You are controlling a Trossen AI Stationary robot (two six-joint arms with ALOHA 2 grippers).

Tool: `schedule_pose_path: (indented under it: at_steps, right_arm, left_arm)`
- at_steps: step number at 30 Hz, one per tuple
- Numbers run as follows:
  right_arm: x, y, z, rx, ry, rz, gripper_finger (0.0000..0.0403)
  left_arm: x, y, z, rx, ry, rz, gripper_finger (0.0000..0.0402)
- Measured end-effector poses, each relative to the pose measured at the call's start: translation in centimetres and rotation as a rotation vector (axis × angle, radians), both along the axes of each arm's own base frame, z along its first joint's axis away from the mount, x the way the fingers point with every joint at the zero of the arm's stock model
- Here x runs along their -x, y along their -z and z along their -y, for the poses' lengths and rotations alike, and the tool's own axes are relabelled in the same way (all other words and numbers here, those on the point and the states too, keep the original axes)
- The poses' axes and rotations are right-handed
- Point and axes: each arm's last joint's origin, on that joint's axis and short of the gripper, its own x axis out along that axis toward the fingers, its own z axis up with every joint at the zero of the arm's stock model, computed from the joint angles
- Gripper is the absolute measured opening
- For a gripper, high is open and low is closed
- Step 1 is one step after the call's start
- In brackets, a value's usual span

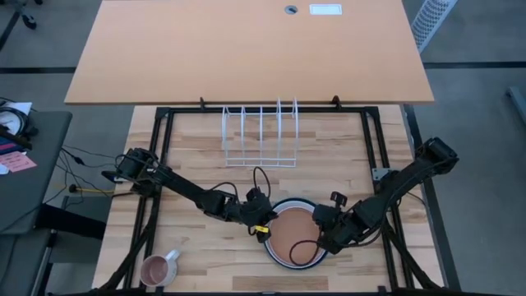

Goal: Sort dishes
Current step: Put the light orange plate in the dish rack

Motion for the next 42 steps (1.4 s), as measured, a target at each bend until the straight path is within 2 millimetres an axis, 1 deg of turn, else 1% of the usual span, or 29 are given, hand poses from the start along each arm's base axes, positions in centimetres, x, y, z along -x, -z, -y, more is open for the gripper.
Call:
schedule_pose_path:
  at_steps: [4, 6, 10, 13, 15, 23, 29, 36, 39, 42]
  right_arm:
    - [0.2, -1.0, -0.3, 0.003, -0.033, -0.027, 0.0064]
    - [0.5, -1.6, -0.9, 0.009, -0.071, -0.03, 0.0064]
    - [1.4, -2.7, -3.1, 0.0, -0.219, 0.008, 0.0064]
    - [2.0, -2.7, -4.7, -0.014, -0.313, 0.047, 0.0064]
    - [2.3, -2.7, -5.2, -0.027, -0.334, 0.054, 0.0064]
    - [1.8, -2.7, -4.7, -0.031, -0.296, 0.058, 0.0064]
    - [1.4, -2.7, -4.3, -0.027, -0.283, 0.058, 0.0064]
    - [1.4, -2.7, -4.3, -0.027, -0.283, 0.059, 0.0064]
    - [1.4, -2.7, -4.3, -0.027, -0.283, 0.059, 0.0064]
    - [1.4, -2.7, -4.3, -0.029, -0.28, 0.059, 0.0064]
  left_arm:
    - [0.0, 0.0, 0.0, -0.002, 0.0, -0.007, 0.0017]
    - [0.0, 0.1, 0.0, -0.004, 0.001, -0.009, 0.0017]
    - [0.0, 0.0, 0.0, -0.003, 0.002, -0.007, 0.0017]
    - [0.1, 0.1, 0.0, -0.006, 0.002, -0.015, 0.0017]
    - [0.1, 0.2, 0.0, -0.007, 0.001, -0.02, 0.0017]
    - [-0.4, -0.7, 0.3, 0.05, 0.039, 0.067, 0.0017]
    - [0.0, 0.0, 0.1, 0.025, 0.044, -0.013, 0.0017]
    - [0.1, 0.4, 0.2, 0.042, 0.031, -0.034, 0.0019]
    - [0.1, 0.4, 0.2, 0.072, 0.017, -0.036, 0.0033]
    - [0.1, 0.4, 0.2, 0.086, 0.006, -0.033, 0.0065]
